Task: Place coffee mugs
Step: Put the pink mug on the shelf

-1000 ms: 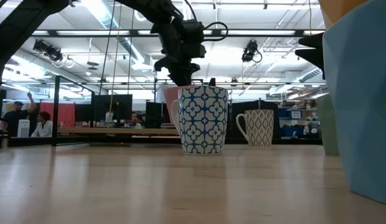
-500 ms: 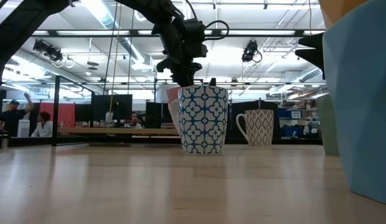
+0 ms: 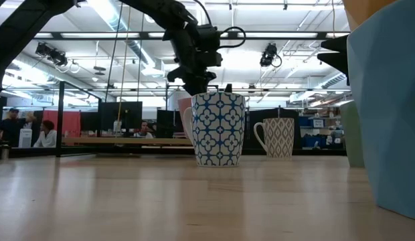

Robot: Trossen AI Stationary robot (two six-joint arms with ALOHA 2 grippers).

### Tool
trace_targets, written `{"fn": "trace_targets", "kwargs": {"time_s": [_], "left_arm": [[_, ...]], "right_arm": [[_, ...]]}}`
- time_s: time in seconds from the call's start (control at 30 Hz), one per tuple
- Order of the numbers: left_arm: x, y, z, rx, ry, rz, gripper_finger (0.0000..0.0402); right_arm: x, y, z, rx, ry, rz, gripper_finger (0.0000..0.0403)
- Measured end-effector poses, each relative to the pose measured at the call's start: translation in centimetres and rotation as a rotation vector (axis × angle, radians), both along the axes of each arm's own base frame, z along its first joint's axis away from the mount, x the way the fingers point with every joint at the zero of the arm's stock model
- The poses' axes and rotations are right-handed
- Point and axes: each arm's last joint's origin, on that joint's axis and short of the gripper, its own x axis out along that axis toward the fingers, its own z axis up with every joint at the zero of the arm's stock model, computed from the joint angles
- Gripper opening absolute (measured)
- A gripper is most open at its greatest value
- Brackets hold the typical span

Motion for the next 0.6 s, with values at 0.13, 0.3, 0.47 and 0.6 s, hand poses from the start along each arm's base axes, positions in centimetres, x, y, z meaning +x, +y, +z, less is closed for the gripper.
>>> {"fn": "trace_targets", "kwargs": {"time_s": [0.13, 0.3, 0.47, 0.6], "left_arm": [[0.09, 0.05, -0.01, 0.010, -0.006, 0.002, 0.0041], [0.28, 0.17, 0.06, 0.026, -0.027, 0.003, 0.0059], [0.43, 0.36, 0.17, 0.063, -0.037, 0.015, 0.0063], [0.43, 0.43, 0.19, 0.087, -0.028, 0.027, 0.0063]], "right_arm": [[0.00, 0.00, 0.01, 0.000, 0.000, 0.000, 0.0185], [0.00, 0.00, 0.01, 0.000, 0.000, 0.000, 0.0185], [0.00, 0.00, 0.01, 0.000, 0.000, 0.000, 0.0185], [0.00, 0.00, 0.01, 0.000, 0.000, 0.000, 0.0185]]}}
